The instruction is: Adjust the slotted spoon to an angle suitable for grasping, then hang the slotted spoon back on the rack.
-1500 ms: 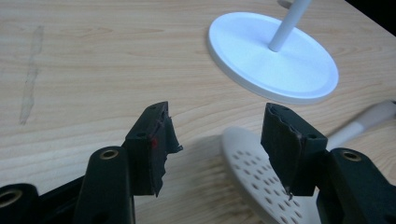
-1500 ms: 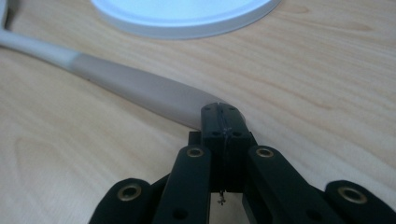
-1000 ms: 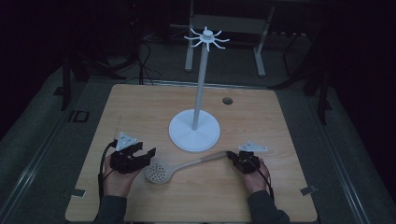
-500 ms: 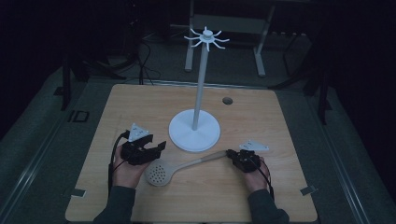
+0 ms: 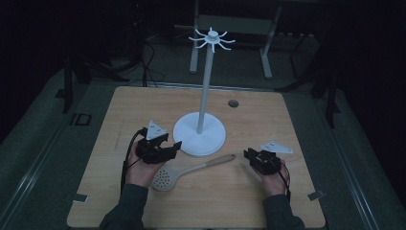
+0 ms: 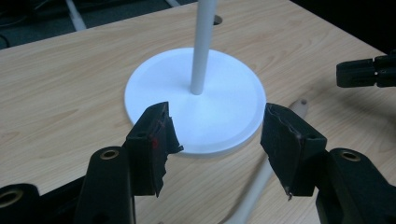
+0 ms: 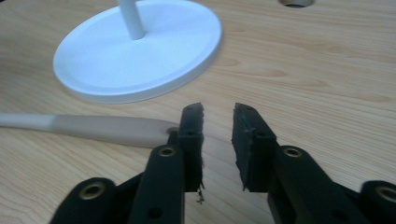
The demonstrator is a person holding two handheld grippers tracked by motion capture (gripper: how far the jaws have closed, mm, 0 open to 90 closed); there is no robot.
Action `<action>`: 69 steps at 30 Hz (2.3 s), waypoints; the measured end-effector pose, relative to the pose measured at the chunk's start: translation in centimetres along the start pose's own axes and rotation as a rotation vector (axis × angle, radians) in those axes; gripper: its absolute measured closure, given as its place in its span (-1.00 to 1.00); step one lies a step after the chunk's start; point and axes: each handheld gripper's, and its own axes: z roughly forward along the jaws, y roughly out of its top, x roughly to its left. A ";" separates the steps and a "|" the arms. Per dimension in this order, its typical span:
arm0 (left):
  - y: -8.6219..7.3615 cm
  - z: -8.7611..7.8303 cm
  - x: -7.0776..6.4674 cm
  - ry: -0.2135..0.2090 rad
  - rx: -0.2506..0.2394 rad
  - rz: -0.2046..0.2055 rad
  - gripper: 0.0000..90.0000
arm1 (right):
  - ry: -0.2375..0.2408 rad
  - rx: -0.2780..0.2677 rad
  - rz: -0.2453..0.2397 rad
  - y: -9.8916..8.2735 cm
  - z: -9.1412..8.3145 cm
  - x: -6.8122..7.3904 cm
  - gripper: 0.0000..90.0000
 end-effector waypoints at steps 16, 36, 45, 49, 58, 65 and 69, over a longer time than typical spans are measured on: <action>2.5 1.6 -1.2 -0.022 0.064 0.108 -0.01 | -0.045 -0.037 0.077 -0.1 -2.3 -2.7 0.37; 5.2 4.3 -2.3 -0.115 0.198 0.233 0.09 | -0.090 -0.052 0.075 -0.2 -3.5 -3.7 0.30; 5.8 5.9 -2.7 -0.124 0.259 0.277 0.14 | -0.107 -0.061 0.092 -0.3 -4.0 -4.4 0.28; 5.9 6.5 -3.0 -0.127 0.276 0.296 0.15 | -0.113 -0.067 0.100 -0.3 -4.2 -4.7 0.27; 6.1 7.6 -3.5 -0.119 0.306 0.329 0.15 | -0.120 -0.064 0.100 -0.4 -4.3 -4.8 0.26; 6.1 8.6 -3.8 -0.121 0.333 0.343 0.18 | -0.140 -0.050 0.076 -0.4 -4.2 -4.7 0.24; 6.1 9.1 -4.0 -0.126 0.348 0.354 0.20 | -0.143 -0.044 0.074 -0.4 -4.2 -4.7 0.24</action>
